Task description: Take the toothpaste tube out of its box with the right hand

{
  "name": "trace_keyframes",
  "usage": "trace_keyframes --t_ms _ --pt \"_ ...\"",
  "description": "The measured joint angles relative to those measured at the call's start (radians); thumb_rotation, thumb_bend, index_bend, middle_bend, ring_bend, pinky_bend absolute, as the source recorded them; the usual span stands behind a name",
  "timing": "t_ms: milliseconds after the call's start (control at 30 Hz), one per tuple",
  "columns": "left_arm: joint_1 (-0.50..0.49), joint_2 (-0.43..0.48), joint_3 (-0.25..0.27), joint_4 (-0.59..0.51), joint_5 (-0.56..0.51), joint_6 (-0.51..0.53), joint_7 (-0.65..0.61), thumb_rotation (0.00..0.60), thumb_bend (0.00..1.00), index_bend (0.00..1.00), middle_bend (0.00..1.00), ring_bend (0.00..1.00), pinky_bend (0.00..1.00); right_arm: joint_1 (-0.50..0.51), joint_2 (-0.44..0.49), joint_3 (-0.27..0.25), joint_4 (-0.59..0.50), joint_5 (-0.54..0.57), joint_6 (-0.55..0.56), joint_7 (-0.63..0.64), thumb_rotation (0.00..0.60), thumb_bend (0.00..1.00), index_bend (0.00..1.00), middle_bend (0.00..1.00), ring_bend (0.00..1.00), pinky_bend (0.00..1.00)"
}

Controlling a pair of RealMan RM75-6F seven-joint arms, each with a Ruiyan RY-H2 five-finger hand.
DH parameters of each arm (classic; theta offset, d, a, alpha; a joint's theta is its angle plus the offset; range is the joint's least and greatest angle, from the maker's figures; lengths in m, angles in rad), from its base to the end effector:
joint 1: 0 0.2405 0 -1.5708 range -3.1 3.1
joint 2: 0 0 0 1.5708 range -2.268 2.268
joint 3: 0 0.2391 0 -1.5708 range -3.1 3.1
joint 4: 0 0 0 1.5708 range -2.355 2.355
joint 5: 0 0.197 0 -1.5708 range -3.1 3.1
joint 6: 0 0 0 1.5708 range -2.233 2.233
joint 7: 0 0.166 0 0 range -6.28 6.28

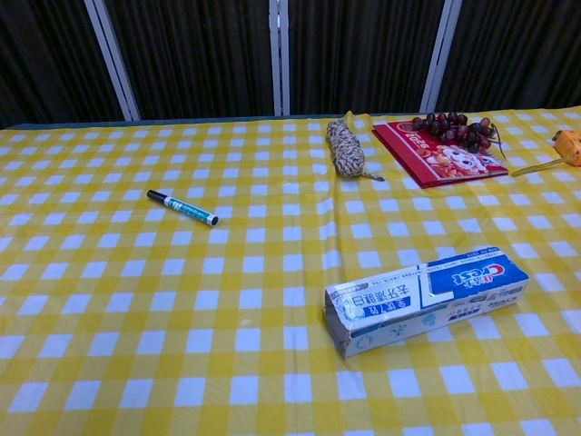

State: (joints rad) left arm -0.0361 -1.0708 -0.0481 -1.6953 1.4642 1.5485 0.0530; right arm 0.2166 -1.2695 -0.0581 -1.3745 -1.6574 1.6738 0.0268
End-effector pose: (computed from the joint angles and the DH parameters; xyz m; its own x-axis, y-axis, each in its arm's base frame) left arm -0.2895 0.1851 0.1821 0.4120 -0.0351 0.9105 0.9099 0.0688 -0.4091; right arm -0.2642 -0.2156 0.1377 0.4250 0.1374 0.8947 -0.8472 -0.2876 0.4466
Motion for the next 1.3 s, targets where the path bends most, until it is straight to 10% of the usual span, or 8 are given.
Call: trace_keyframes --t_ms 367,800,1300 --pt "-0.003 -0.003 0.001 -0.003 0.000 -0.011 0.005 0.600 0.00 0.00 0.00 0.00 0.00 0.031 0.000 -0.003 0.006 -0.038 -0.079 0.049 0.600 0.00 0.03 0.00 0.00 0.00" --pt "-0.027 -0.027 -0.005 0.010 -0.039 -0.070 0.052 0.600 0.00 0.00 0.00 0.00 0.00 0.311 -0.011 -0.013 -0.023 -0.119 -0.533 0.124 0.600 0.00 0.08 0.11 0.01 0.05" --pt "-0.040 -0.037 -0.013 0.021 -0.065 -0.094 0.053 0.600 0.00 0.00 0.00 0.00 0.00 0.427 -0.158 0.038 -0.009 -0.006 -0.770 -0.054 0.600 0.16 0.31 0.38 0.30 0.31"
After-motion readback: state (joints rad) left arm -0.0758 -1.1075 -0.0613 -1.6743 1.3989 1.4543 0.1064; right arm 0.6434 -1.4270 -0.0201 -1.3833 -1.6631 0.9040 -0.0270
